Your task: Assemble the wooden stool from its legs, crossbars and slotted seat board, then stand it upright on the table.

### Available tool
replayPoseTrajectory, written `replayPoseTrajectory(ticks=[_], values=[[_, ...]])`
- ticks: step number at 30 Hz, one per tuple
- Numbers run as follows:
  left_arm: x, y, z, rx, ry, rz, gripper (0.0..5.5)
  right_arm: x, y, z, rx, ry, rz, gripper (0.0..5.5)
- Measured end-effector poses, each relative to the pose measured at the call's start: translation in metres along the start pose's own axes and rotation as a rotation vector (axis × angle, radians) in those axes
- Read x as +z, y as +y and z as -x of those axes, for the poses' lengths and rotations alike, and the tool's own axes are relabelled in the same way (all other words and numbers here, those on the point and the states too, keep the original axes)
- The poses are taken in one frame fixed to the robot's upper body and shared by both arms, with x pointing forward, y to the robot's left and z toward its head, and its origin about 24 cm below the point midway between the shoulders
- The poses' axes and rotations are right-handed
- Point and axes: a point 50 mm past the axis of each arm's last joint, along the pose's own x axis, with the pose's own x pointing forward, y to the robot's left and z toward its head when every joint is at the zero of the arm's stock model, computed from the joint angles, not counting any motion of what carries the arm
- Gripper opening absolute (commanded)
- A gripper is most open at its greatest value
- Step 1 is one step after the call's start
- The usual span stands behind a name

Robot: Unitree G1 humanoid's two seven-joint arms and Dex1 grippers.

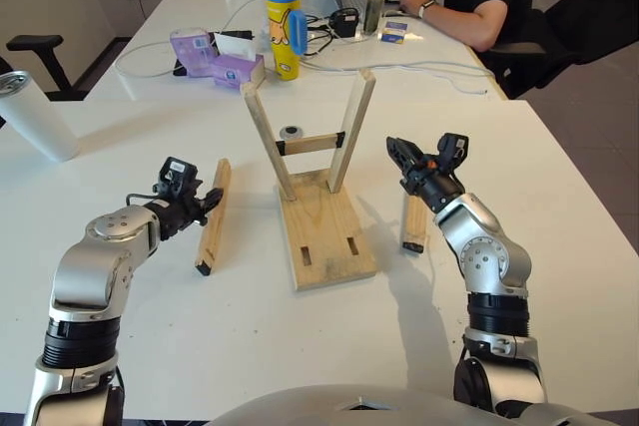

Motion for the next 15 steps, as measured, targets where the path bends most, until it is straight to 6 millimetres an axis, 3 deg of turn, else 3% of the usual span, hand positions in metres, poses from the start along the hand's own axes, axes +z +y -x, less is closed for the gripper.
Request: replayPoseTrajectory(ticks=[9,15], values=[[-0.017,-0.018,0.001,0.047,0.045,0.124,2.42,0.001,0.001,0.000,0.001,-0.003,0.003,1.22],[-0.043,-0.018,-0.003,0.080,0.145,0.124,2.42,0.001,0.000,0.000,0.001,-0.002,0.004,1.22]])
